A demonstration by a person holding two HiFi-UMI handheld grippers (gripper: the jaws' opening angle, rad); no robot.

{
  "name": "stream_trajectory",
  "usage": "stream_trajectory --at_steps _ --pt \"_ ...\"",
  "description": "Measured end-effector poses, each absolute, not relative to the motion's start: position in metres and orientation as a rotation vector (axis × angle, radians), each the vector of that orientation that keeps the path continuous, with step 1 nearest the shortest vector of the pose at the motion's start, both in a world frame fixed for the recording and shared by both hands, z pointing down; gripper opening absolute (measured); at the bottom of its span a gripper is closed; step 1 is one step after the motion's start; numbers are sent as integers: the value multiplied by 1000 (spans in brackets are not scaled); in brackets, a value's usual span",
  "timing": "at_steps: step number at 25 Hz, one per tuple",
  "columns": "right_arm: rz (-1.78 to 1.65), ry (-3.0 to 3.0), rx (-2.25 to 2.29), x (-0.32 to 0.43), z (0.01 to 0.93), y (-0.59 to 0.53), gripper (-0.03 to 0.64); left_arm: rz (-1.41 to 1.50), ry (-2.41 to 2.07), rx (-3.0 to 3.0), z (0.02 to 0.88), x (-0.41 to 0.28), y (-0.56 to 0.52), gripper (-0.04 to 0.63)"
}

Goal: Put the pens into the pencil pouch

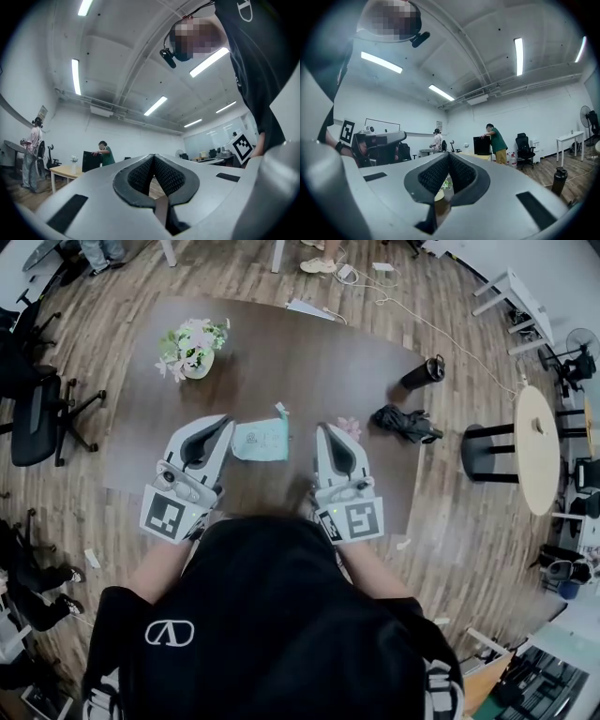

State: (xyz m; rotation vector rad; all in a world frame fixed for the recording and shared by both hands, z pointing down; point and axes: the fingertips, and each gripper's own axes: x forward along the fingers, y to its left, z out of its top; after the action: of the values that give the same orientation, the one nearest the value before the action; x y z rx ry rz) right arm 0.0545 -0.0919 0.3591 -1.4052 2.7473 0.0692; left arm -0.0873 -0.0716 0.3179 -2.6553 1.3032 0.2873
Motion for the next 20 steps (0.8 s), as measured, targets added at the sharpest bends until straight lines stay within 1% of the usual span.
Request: stream_trajectory --at_steps 20 --pt "89 2746 -1498 64 369 -100 -2 249 1311 -2665 328 -87 -76 3"
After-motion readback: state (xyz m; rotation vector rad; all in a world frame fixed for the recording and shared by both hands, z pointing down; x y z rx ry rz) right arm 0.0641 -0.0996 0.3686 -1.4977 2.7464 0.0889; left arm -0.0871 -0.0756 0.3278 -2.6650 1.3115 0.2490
